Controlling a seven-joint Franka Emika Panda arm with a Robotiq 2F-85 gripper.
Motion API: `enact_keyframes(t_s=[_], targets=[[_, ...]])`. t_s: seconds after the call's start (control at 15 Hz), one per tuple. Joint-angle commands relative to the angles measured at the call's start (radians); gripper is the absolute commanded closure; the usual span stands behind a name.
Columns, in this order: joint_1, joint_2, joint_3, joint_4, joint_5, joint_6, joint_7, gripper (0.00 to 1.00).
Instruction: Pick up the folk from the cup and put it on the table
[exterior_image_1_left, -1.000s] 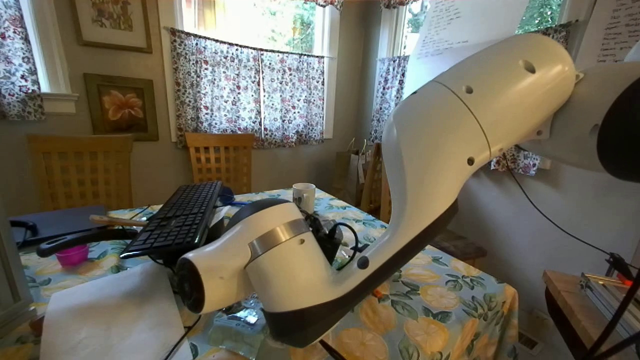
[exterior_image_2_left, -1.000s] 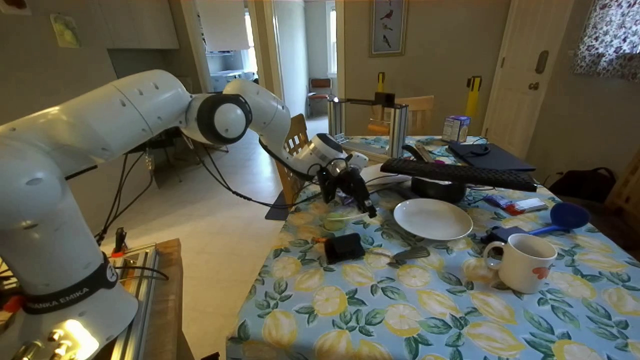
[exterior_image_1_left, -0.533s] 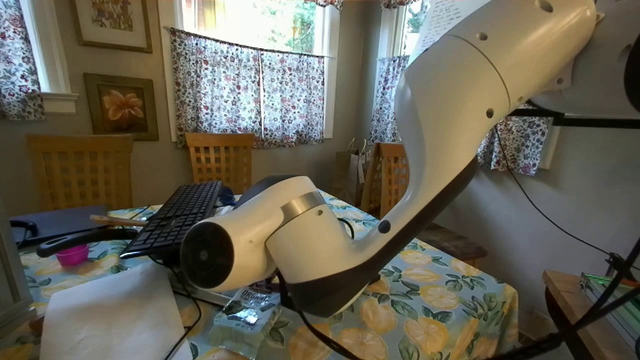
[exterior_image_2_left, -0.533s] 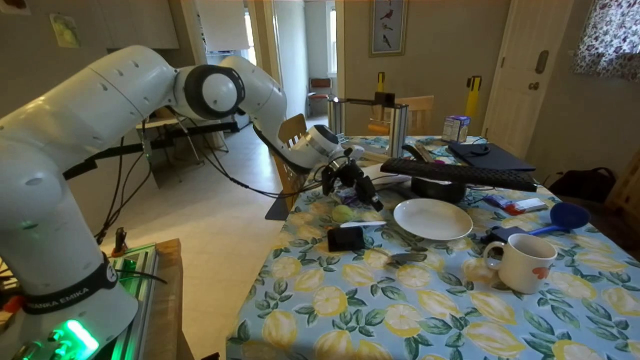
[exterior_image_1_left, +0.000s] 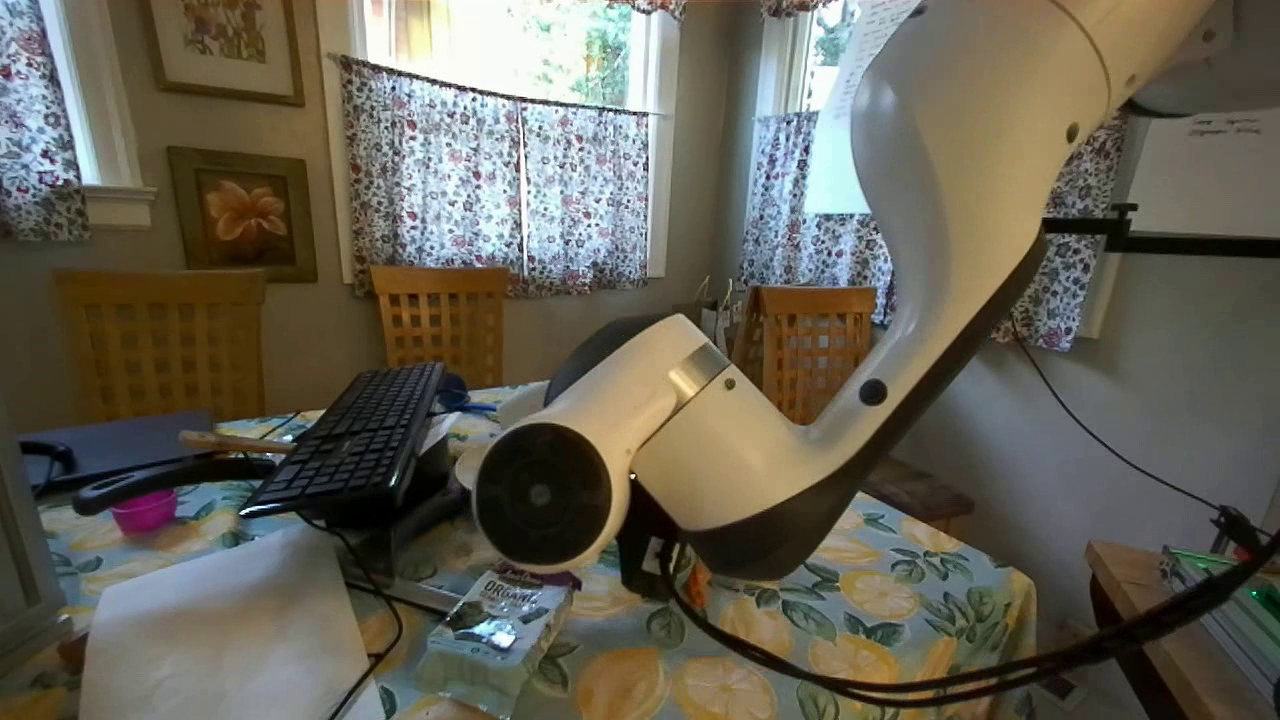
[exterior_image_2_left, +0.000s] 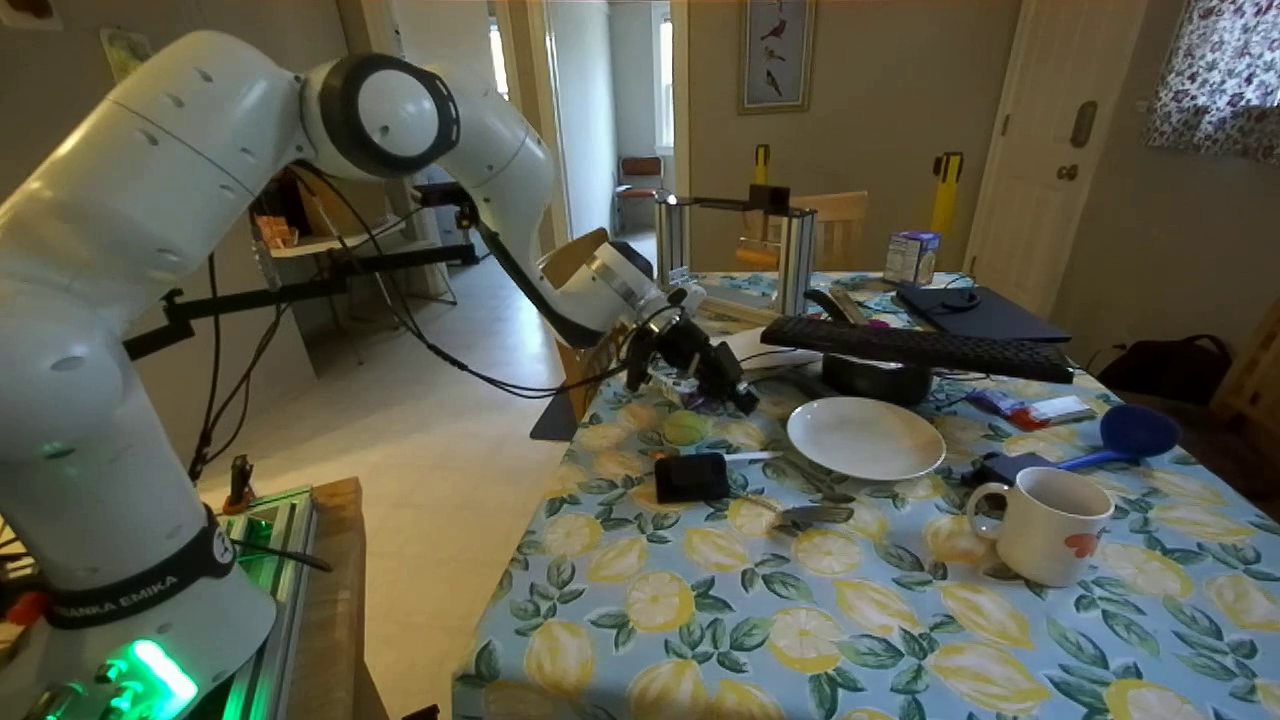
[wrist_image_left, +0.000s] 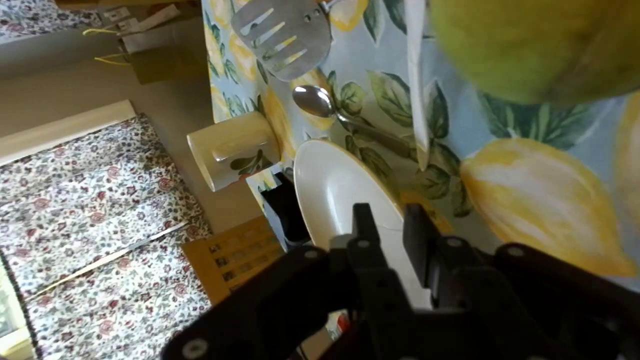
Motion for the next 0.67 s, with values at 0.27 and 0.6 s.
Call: enact_keyframes(t_s=[0.27,0.6], targets=[[-0.028,-0.270,0.106,-0.358,-0.198,-0.065,0.250,0.19],[-0.082,-0.263,0.180,-0.348,-0.165,-0.123,0.245,0.09]])
